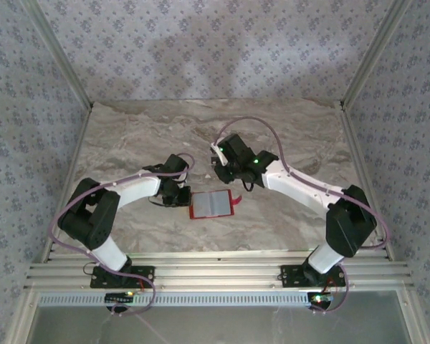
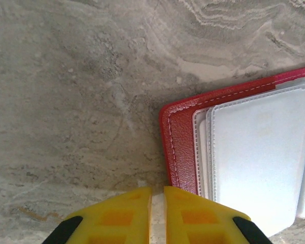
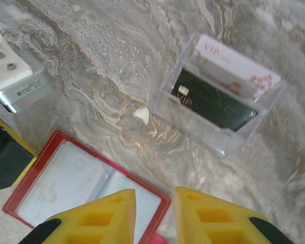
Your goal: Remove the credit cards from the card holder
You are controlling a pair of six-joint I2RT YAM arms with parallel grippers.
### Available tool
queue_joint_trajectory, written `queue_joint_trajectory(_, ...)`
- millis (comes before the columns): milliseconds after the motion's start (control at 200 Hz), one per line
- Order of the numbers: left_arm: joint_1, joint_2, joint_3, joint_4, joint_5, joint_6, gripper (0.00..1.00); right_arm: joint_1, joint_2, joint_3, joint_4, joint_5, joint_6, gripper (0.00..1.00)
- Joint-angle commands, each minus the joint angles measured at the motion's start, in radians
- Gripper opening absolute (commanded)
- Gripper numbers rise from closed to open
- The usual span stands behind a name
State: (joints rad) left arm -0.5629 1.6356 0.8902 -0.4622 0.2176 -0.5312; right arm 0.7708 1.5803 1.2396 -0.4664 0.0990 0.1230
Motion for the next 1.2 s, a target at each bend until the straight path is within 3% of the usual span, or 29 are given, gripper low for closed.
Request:
queue_joint_trajectory(0, 0.003, 0.003, 0.015, 0.010, 0.014, 0.009, 0.15, 0.013, -0.043, -0.038, 0.024, -0.032, 0.207, 0.26)
queue_joint_trajectory(225, 0.004, -0.028, 0.003, 0.007, -0.013, 0.007, 0.15, 0.037, -0.017, -0.092, -0.008, -0.117, 0.444, 0.23)
queue_joint_trajectory(430, 0.045, -0.104, -0.039, 0.012, -0.019, -0.002, 0.16, 0.065, 0.074, -0.106, 0.038, -0.270, 0.537, 0.25)
queue_joint_trajectory(775, 0.177, -0.252, -0.147, 0.023, 0.035, 0.012, 0.17, 0.131, 0.267, 0.032, 0.063, -0.343, 0.578, 0.33)
queue_joint_trajectory(1194, 0.205, -0.315, -0.172, 0.007, 0.063, 0.033, 0.17, 0.159, 0.424, 0.155, 0.030, -0.360, 0.573, 0.34)
